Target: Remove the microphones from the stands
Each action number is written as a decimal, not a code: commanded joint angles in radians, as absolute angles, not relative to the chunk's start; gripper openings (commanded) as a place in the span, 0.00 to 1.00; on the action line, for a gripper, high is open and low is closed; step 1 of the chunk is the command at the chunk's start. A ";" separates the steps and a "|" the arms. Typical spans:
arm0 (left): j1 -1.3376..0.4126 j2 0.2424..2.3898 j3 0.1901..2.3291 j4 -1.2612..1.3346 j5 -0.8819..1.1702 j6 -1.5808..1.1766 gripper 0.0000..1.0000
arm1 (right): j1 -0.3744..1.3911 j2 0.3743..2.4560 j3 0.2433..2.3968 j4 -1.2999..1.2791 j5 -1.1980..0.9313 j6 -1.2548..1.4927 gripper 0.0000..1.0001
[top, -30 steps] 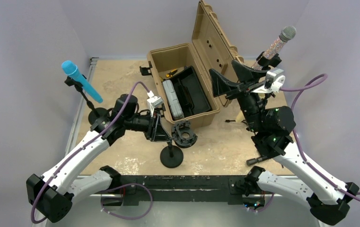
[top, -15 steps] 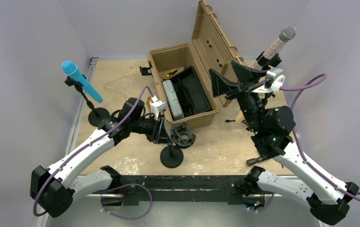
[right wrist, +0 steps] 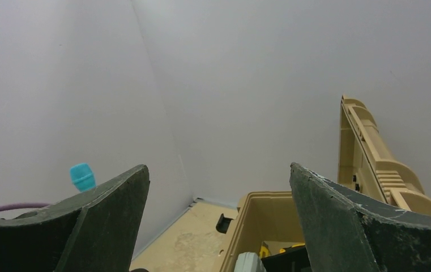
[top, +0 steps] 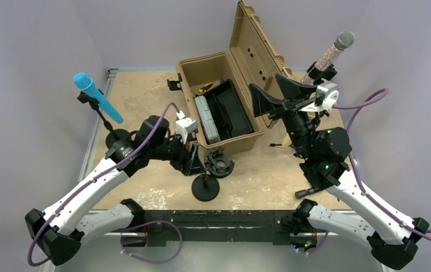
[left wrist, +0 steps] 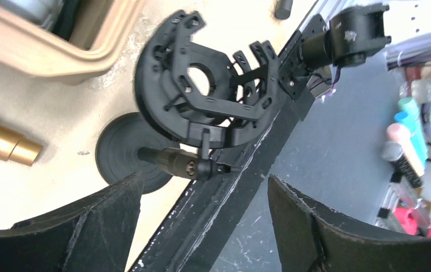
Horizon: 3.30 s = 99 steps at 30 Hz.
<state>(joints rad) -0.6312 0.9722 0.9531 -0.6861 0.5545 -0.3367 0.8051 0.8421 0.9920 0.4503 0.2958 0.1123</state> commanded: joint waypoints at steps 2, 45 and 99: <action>-0.795 0.960 1.003 -0.713 0.319 -0.264 0.79 | 0.807 0.839 0.986 0.502 0.280 0.122 0.92; -1.068 1.163 1.080 -0.578 -0.162 -0.248 0.20 | 0.807 0.823 0.963 0.504 0.278 0.131 0.92; -0.126 1.153 1.539 -0.577 -1.004 -0.338 0.96 | 0.807 0.871 0.976 0.542 0.227 0.078 0.93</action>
